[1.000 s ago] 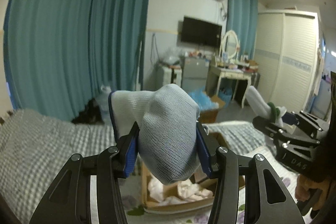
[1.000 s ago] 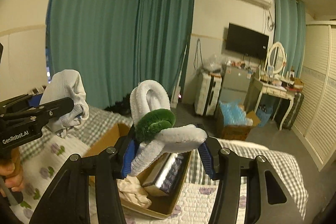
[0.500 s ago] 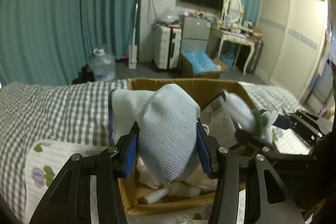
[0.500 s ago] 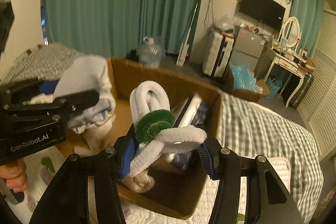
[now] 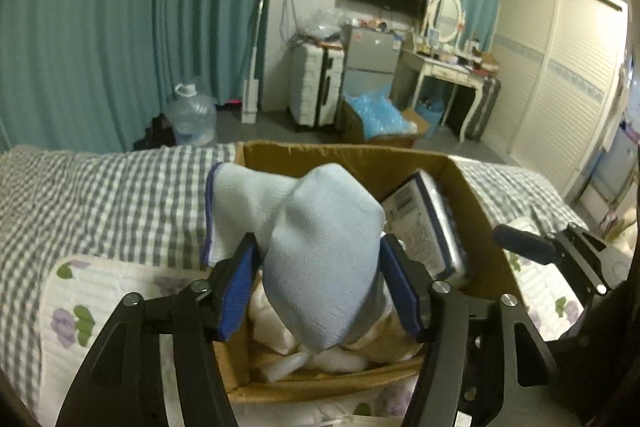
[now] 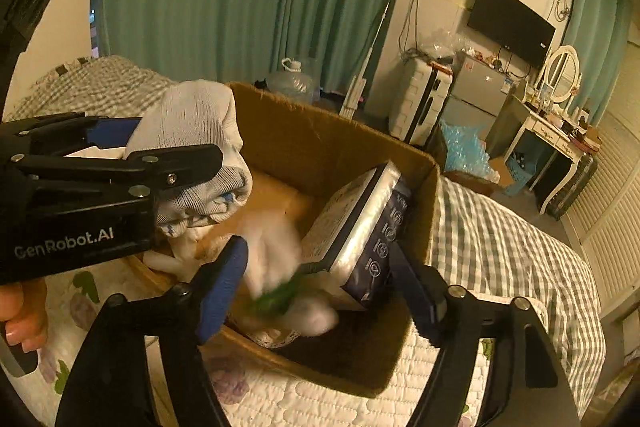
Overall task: Organize soft objects
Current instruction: 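Open both tools over the box to drop the sock and plush toy, then move both tools back to the quilt toward the face mask and tissue pack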
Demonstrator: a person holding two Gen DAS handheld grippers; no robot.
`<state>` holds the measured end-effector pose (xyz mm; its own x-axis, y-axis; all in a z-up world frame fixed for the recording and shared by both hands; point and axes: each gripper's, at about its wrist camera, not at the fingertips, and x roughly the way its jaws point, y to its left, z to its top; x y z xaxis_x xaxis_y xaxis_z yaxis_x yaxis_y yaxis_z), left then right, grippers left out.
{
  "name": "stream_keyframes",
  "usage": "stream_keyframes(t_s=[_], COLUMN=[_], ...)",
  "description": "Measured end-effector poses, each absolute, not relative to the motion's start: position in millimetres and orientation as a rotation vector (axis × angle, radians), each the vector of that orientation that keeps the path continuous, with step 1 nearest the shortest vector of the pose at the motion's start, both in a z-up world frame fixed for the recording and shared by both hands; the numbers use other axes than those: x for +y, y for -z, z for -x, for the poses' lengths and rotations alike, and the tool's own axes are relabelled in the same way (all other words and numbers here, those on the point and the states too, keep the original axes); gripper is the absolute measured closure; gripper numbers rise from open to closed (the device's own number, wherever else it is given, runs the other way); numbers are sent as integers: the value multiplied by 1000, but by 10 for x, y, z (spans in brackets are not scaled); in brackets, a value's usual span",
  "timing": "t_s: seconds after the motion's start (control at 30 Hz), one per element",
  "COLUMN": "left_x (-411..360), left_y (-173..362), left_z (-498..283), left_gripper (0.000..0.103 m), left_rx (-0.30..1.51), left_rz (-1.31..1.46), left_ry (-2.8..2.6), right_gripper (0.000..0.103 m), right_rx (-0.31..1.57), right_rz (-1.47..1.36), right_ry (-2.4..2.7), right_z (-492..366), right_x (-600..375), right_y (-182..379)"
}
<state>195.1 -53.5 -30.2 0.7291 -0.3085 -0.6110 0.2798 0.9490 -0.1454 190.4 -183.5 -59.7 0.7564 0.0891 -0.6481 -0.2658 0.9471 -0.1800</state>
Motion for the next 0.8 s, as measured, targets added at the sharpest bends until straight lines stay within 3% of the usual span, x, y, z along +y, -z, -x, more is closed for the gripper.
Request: stream_keyframes(t_s=[0.1, 0.17, 0.63, 0.8], left_x=[-519, -486, -227, -151], left_y=[150, 22, -803, -1053], left_z=[-1856, -1790, -1101, -791], left_gripper=[16, 11, 9, 0], left_rx=[633, 593, 412, 350], left_rz=[38, 40, 60, 72], left_ry=[304, 298, 281, 277], right_gripper=[22, 19, 0, 0], right_rx=[659, 636, 436, 381], right_rz=[253, 241, 208, 206], right_ry=[-187, -177, -123, -124], right_z=[-1831, -1775, -1133, -843], right_x=[-1891, -1927, -2060, -2014], right_y=[466, 358, -558, -824])
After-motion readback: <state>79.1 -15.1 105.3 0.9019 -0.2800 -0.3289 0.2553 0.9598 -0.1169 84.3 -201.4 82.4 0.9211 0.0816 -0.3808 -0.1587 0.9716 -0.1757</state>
